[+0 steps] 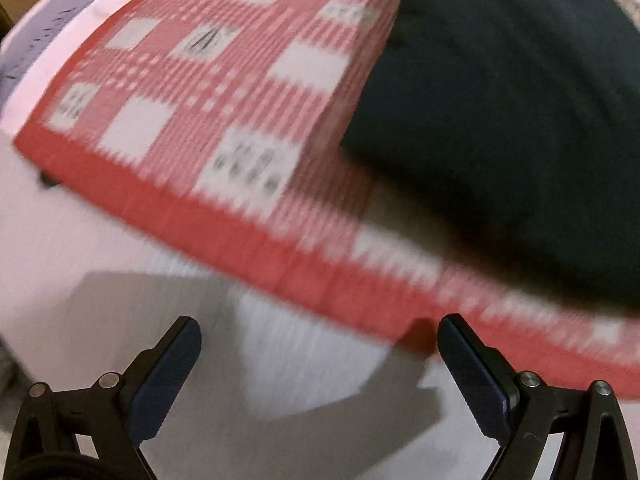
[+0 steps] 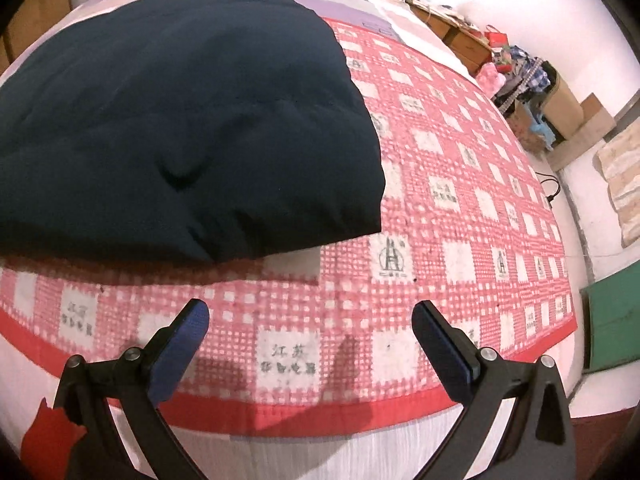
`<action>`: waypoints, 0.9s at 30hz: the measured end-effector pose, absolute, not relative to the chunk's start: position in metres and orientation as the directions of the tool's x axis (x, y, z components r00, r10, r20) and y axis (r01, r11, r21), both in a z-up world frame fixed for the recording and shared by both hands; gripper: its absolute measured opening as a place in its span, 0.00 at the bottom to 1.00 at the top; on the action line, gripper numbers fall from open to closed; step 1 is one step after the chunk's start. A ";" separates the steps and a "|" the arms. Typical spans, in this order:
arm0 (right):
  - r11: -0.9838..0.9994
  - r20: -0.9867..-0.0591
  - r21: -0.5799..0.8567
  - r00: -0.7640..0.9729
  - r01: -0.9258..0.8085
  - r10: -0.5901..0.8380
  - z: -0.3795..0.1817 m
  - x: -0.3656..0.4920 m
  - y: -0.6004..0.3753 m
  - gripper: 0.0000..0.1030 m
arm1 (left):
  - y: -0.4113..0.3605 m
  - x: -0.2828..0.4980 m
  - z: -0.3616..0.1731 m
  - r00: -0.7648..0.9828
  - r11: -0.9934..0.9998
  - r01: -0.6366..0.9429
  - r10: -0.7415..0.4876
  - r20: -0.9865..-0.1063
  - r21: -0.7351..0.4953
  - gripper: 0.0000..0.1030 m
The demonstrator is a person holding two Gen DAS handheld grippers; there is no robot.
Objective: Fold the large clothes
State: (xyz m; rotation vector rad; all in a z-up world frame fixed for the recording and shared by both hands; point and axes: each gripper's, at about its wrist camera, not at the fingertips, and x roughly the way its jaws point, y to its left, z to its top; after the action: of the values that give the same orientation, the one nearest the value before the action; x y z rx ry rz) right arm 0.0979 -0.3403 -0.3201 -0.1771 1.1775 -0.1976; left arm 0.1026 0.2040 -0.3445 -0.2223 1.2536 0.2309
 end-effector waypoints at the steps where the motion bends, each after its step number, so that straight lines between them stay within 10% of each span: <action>1: 0.968 -0.894 -0.244 0.372 0.062 -0.249 -0.320 0.102 -0.340 1.00 | 0.203 0.109 -0.341 0.309 0.956 -0.292 0.059 -0.949 -0.036 0.96; 16: 0.919 -0.849 -0.385 0.422 -0.081 -0.318 -0.321 0.124 -0.339 1.00 | 0.178 0.139 -0.333 0.331 0.980 0.082 0.144 -0.933 0.180 0.96; 23: 0.983 -0.913 -0.152 0.368 0.102 -0.179 -0.314 0.110 -0.362 1.00 | 0.237 0.133 -0.333 0.411 0.856 -0.353 -0.220 -0.885 -0.377 0.96; 27: 0.984 -0.904 -0.133 0.391 0.122 -0.171 -0.302 0.106 -0.357 1.00 | 0.240 0.135 -0.327 0.426 0.820 -0.380 -0.255 -0.868 -0.427 0.95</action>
State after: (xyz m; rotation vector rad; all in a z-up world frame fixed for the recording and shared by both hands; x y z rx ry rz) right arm 0.1062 -0.3575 -0.3020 -0.0471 1.1542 -0.1862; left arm 0.1351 0.2397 -0.3268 -0.6393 1.1501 0.0849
